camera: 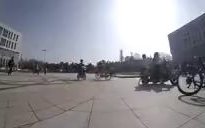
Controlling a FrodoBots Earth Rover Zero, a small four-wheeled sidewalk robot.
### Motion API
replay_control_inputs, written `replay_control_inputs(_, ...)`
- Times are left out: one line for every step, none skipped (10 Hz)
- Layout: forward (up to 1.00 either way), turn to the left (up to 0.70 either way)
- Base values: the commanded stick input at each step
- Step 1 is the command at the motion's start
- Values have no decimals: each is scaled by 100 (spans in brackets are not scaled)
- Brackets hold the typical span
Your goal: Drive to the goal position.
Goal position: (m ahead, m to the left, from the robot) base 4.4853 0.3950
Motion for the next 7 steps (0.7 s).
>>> replay_control_inputs(0,50)
replay_control_inputs(0,50)
replay_control_inputs(0,50)
replay_control_inputs(0,50)
replay_control_inputs(0,50)
replay_control_inputs(0,50)
replay_control_inputs(0,50)
